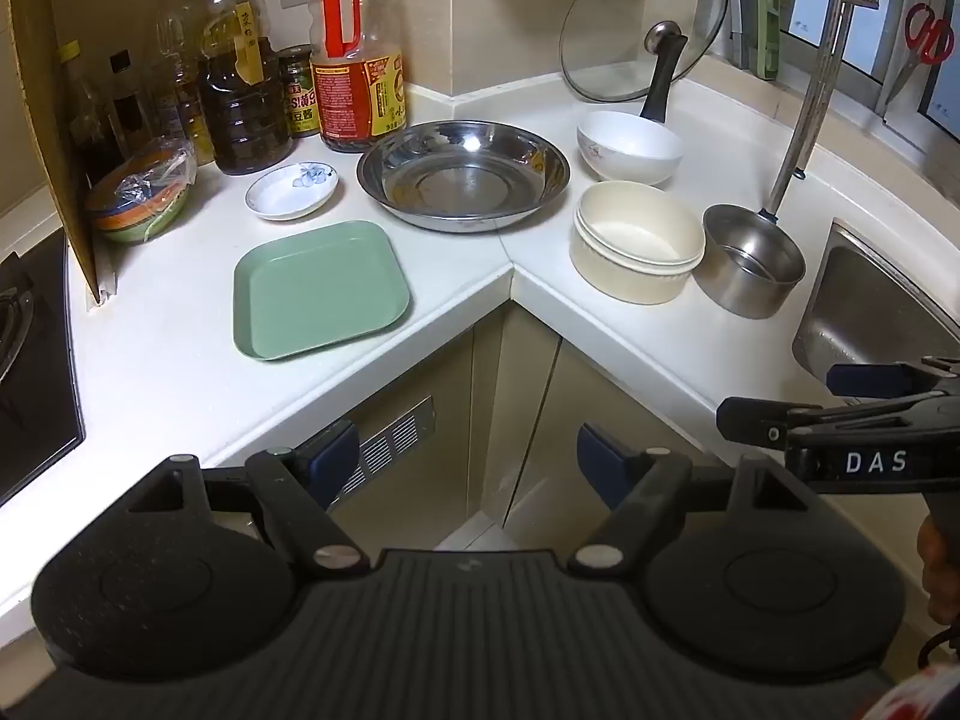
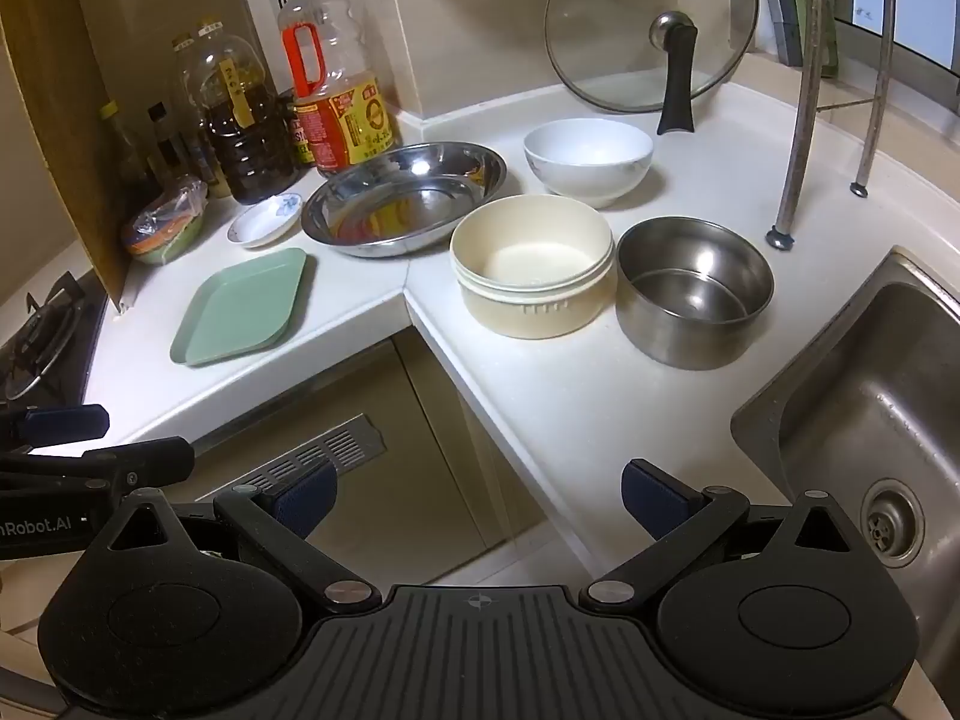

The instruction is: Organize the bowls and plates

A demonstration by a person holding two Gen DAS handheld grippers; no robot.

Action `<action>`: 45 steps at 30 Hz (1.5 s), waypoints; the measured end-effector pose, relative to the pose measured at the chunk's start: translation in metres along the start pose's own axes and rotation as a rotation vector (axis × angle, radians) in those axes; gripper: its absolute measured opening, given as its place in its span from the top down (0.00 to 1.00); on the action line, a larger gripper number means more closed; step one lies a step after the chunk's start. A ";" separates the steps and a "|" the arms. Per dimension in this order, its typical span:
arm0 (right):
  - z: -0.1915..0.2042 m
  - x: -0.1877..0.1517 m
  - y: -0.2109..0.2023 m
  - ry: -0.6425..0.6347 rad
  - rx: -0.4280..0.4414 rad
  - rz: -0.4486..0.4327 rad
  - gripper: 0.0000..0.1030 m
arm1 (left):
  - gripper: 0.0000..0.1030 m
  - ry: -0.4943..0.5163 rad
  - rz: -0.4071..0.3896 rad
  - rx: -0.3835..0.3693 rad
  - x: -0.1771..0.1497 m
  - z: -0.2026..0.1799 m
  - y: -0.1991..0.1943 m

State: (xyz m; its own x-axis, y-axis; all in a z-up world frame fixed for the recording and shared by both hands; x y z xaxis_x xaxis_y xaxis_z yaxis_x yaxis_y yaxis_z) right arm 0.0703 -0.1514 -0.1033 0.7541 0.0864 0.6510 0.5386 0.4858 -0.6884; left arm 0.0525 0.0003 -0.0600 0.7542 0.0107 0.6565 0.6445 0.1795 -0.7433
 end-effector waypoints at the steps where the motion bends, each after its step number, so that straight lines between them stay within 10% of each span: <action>1: 0.000 0.000 0.000 0.000 0.000 0.000 0.02 | 0.24 0.000 0.000 -0.001 0.000 0.000 0.000; 45: -0.005 0.002 -0.002 -0.004 -0.001 -0.003 0.02 | 0.24 -0.002 -0.001 -0.003 -0.005 -0.006 -0.002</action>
State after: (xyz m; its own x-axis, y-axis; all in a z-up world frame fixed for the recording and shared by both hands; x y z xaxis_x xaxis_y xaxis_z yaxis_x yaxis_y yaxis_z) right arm 0.0724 -0.1566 -0.1022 0.7513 0.0881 0.6541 0.5412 0.4850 -0.6870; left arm 0.0485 -0.0055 -0.0626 0.7532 0.0126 0.6577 0.6457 0.1767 -0.7429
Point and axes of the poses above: each gripper's, at about its wrist camera, not at the fingertips, and y roughly the way its jaws point, z to its left, x to its top, the point moved 8 cm from there along y, roughly the way its jaws point, and after that the axes turned 10 degrees about x, right-handed, at the moved point
